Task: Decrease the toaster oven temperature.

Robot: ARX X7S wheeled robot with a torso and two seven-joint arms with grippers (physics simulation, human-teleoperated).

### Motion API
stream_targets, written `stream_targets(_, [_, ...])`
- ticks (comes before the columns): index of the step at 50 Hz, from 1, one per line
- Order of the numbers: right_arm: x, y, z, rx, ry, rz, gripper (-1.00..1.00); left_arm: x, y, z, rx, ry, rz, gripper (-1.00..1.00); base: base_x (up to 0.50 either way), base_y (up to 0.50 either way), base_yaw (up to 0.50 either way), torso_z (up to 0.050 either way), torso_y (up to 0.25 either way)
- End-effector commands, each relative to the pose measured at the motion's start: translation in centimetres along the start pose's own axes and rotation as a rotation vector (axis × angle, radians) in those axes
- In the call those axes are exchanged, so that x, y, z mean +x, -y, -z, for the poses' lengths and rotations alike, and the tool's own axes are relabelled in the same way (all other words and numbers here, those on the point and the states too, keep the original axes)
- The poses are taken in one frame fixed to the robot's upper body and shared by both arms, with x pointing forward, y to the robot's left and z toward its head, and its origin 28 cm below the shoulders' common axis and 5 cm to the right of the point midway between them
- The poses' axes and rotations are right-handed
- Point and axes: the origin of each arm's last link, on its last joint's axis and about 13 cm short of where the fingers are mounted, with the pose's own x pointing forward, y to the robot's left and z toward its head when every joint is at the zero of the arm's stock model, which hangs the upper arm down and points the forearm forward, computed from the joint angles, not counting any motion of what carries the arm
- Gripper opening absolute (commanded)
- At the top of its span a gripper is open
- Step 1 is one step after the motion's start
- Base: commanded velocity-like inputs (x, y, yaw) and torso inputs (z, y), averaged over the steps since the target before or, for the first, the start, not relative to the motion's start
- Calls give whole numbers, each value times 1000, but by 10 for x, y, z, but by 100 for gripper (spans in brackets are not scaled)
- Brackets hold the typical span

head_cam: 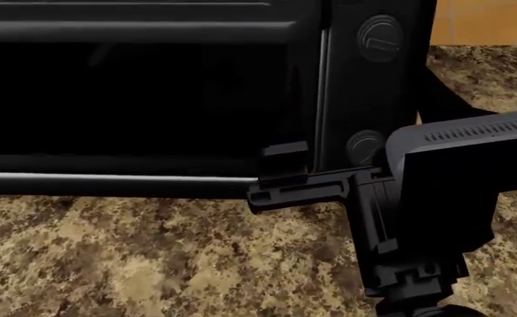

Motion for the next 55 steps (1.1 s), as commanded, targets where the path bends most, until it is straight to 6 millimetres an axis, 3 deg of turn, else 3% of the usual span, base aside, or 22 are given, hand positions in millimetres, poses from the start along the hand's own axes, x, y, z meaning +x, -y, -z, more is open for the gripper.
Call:
stream_targets(1, [-1, 0, 0, -5, -4, 6, 100, -1, 0, 1, -3, 1, -1, 100, 254, -27, 0, 0, 0])
stream_targets(26, [-6, 2, -8, -66, -57, 60, 100, -2, -1, 2, -16, 10, 0, 100, 17, -1, 0, 0, 0])
stream_targets(35, [-5, 6, -24, -83, -77, 83, 100, -2, -2, 4, -22, 6, 1, 100, 0, 0, 0, 0, 0])
stream_targets(45, [-6, 10, -43, 44, -152, 112, 100, -3, -3, 2, -21, 2, 2, 100, 0, 0, 0, 0, 0])
stream_targets(55, [2, 14, -47, -79, -256, 105, 100, -1, -6, 2, -28, -1, 10, 100, 0, 0, 0, 0, 0])
